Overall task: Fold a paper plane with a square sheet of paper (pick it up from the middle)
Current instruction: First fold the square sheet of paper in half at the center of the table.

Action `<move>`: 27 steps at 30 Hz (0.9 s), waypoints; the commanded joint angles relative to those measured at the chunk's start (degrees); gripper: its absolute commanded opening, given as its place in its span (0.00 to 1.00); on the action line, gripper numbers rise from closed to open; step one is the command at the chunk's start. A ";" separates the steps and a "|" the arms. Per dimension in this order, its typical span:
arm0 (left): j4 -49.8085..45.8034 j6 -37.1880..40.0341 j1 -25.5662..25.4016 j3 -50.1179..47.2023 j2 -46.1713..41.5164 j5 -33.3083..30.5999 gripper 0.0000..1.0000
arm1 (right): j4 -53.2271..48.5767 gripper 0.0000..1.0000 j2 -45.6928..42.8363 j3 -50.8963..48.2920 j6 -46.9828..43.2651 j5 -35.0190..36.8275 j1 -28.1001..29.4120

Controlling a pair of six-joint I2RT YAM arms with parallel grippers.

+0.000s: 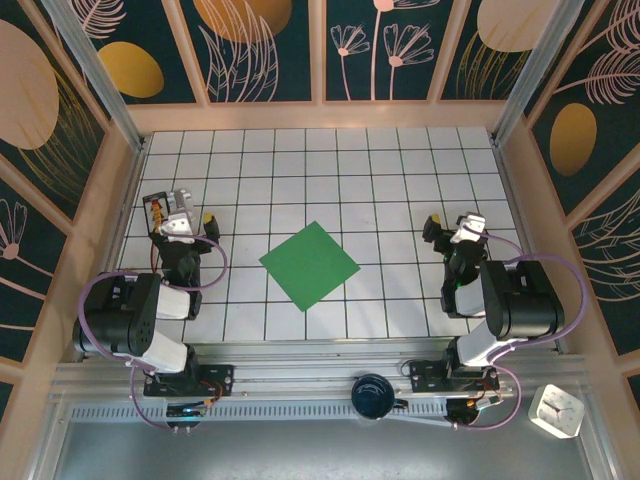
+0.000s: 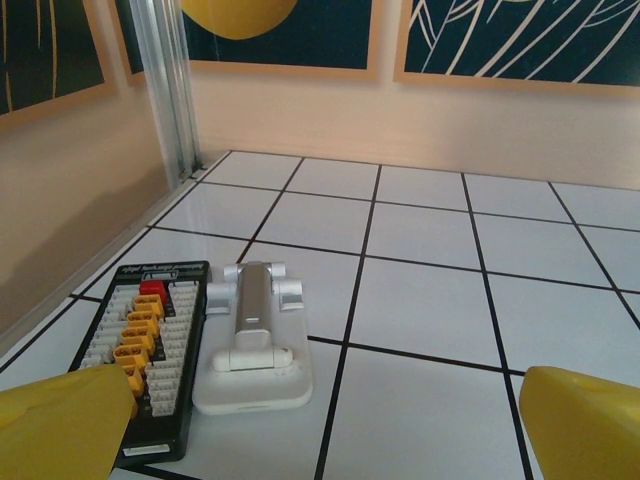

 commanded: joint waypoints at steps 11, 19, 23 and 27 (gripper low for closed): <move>-23.75 -7.90 0.42 7.98 -14.23 -7.93 0.99 | -20.35 0.99 -16.44 7.41 2.90 14.15 1.59; -37.04 -19.26 -1.83 12.51 -21.28 14.19 0.99 | -51.75 0.98 -27.56 17.31 16.50 12.10 1.35; -53.02 -17.45 -17.27 21.50 -16.00 11.16 0.99 | -58.36 0.99 -25.96 21.94 13.31 2.64 6.98; -68.77 -15.52 -27.70 31.46 -8.25 13.17 0.99 | -68.27 0.99 -20.64 29.72 10.69 -1.73 11.02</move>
